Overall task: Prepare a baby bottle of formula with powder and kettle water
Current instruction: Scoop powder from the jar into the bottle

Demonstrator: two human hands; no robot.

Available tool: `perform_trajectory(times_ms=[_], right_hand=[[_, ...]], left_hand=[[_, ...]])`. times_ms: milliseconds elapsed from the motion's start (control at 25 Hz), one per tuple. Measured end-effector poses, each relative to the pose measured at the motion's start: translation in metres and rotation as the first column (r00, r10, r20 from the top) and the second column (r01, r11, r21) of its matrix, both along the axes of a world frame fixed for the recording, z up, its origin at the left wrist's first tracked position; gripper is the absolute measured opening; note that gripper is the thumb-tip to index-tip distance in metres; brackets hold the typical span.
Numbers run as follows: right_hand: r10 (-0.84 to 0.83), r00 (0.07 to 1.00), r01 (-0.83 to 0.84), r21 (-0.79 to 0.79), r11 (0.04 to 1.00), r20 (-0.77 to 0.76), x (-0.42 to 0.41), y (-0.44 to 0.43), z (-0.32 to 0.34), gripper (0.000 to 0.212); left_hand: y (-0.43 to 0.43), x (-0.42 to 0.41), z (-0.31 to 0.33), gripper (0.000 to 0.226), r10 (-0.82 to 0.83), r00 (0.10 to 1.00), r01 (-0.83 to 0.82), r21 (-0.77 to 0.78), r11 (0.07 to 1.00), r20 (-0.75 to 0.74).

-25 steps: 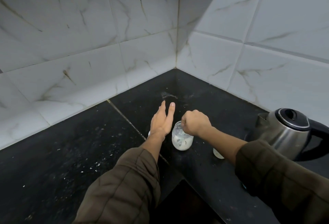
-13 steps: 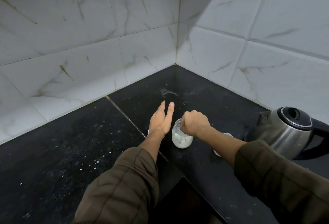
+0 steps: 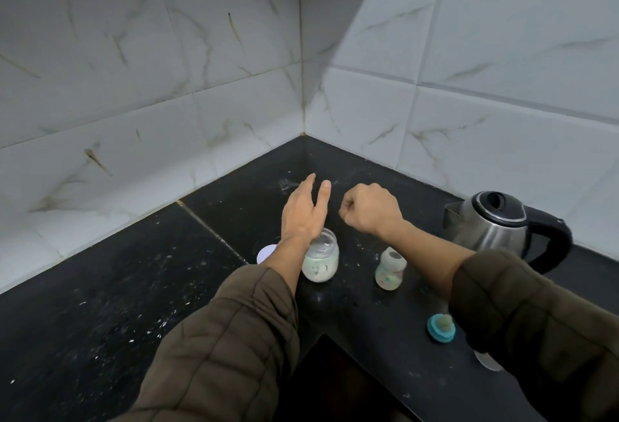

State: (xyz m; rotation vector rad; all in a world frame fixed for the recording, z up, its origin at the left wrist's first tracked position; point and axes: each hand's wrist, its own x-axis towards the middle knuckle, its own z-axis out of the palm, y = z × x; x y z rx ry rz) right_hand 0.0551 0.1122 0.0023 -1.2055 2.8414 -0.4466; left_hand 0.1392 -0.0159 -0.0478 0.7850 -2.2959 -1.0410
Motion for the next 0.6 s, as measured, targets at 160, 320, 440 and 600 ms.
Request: perform_trajectory(times_ms=[160, 320, 440, 600], right_hand=[[-0.159, 0.987, 0.155, -0.144, 0.977, -0.018, -0.026, 0.044, 0.016, 0.02], [-0.318, 0.948, 0.311, -0.207, 0.928, 0.001, -0.054, 0.106, 0.027, 0.023], [-0.419, 0.908, 0.405, -0.267, 0.875, 0.003, -0.071, 0.151, 0.033, 0.03], [-0.498, 0.867, 0.481, -0.266, 0.835, 0.003, -0.087, 0.196, 0.033, 0.041]], left_hand=[[0.041, -0.035, 0.016, 0.058, -0.133, 0.991, 0.133, -0.038, 0.99, -0.023], [0.099, -0.072, 0.025, 0.057, -0.269, 0.963, 0.27, -0.018, 0.963, 0.024], [0.138, -0.092, 0.023, 0.061, -0.357, 0.929, 0.348, 0.096, 0.932, 0.101], [0.176, -0.105, 0.023, 0.061, -0.398, 0.903, 0.375, 0.152, 0.914, 0.163]])
